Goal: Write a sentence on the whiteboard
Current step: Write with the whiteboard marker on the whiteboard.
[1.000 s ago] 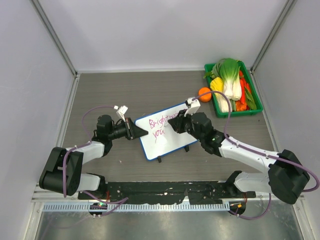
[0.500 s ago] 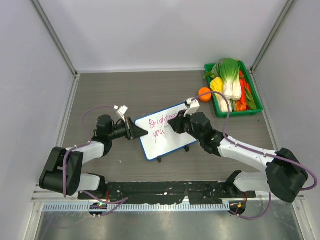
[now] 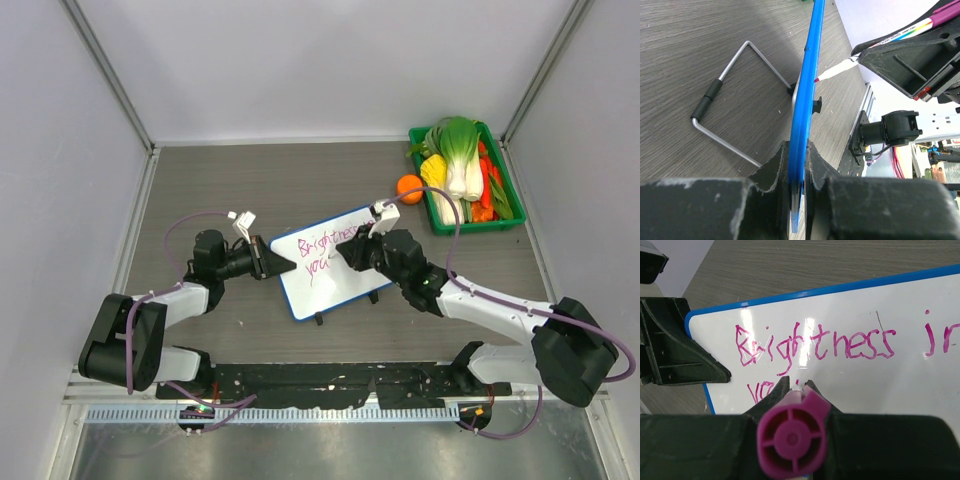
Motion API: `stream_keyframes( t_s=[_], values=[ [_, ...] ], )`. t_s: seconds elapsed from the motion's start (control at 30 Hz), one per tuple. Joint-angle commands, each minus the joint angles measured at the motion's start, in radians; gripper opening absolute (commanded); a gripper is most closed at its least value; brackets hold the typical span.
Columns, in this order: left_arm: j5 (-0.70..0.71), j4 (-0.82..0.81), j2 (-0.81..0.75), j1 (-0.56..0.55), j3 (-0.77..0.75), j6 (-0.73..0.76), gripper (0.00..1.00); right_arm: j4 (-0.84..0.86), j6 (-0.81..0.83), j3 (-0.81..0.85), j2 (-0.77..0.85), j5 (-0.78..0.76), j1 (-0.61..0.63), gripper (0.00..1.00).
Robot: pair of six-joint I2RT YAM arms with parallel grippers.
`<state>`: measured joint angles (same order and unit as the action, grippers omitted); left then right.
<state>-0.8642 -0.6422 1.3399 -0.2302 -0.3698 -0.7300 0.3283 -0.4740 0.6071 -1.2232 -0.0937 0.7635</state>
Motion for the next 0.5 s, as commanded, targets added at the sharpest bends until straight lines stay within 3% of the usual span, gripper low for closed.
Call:
stream_keyframes(
  t_s=[0.0, 0.47],
  values=[
    [0.067, 0.061, 0.021, -0.001, 0.008, 0.087, 0.00, -0.017, 0.006, -0.030, 0.016, -0.006, -0.003, 0.01],
    [0.065, 0.058, 0.033, -0.001, 0.005, 0.087, 0.00, 0.000, -0.006, -0.072, 0.031, 0.003, -0.003, 0.01]
  ],
)
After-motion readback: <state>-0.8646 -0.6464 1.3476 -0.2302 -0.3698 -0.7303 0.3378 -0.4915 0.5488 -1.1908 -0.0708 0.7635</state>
